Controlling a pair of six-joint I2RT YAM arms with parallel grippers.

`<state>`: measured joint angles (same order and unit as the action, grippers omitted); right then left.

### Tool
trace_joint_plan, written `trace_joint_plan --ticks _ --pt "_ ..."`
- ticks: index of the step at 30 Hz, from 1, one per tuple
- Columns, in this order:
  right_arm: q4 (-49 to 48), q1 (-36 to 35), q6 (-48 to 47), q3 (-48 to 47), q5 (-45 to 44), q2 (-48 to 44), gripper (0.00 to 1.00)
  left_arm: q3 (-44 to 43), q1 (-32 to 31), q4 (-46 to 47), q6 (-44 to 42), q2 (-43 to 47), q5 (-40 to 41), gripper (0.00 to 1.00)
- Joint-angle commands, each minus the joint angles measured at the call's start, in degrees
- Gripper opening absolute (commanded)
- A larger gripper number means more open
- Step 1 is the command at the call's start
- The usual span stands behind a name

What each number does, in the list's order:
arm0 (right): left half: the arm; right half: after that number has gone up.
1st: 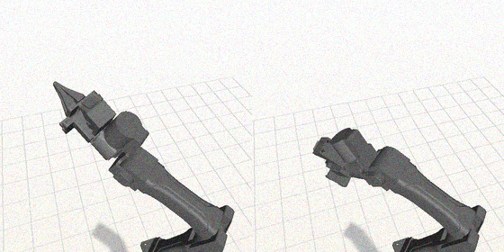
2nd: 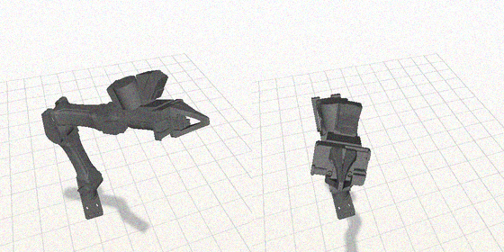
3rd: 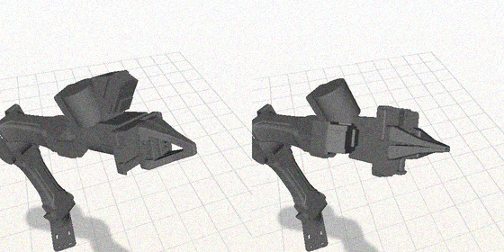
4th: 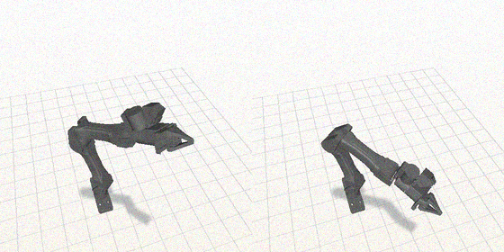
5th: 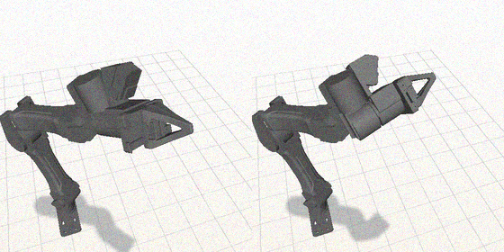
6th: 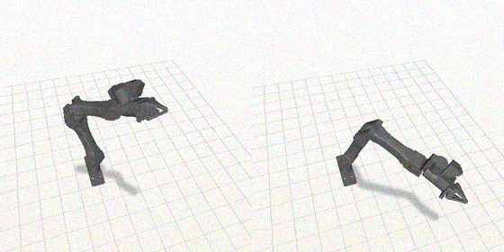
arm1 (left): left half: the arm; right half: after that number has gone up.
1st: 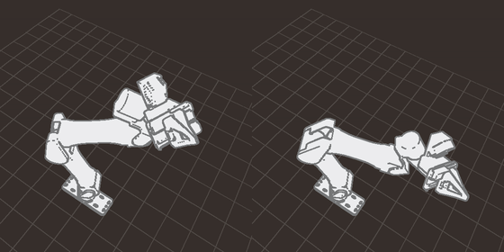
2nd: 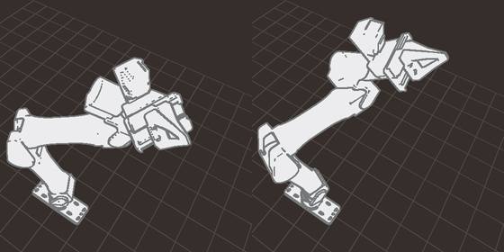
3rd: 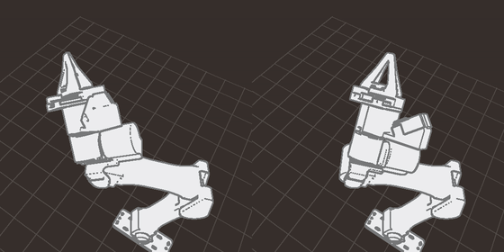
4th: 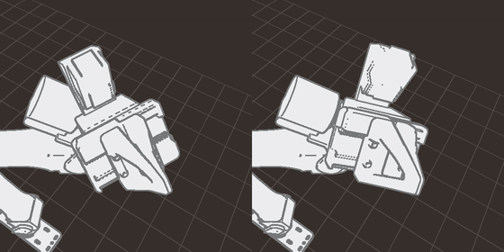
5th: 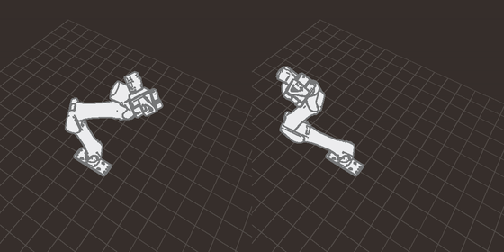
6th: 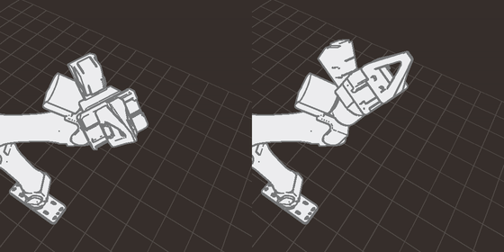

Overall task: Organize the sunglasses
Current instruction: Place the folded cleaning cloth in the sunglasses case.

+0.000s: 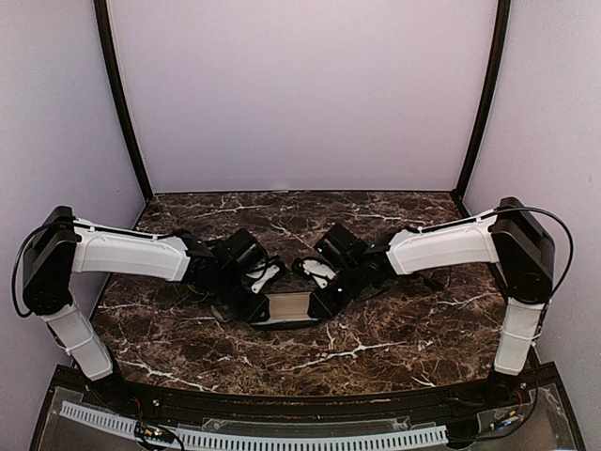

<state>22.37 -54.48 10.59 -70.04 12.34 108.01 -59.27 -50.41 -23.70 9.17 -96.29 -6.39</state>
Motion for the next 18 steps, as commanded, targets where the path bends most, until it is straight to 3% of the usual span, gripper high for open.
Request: trace_joint_plan --ticks 1,10,18 --pt "-0.09 -0.13 0.39 -1.73 -0.3 -2.8 0.19 -1.55 -0.17 -1.34 -0.67 3.26 1.08 0.23" --pt "0.14 1.47 0.57 -0.77 -0.75 -5.88 0.24 -1.76 -0.18 -1.4 -0.52 5.98 4.37 0.25" --pt "-4.01 2.53 0.14 2.54 9.52 -11.02 0.47 0.18 -0.04 2.68 1.09 9.12 -3.77 0.4"
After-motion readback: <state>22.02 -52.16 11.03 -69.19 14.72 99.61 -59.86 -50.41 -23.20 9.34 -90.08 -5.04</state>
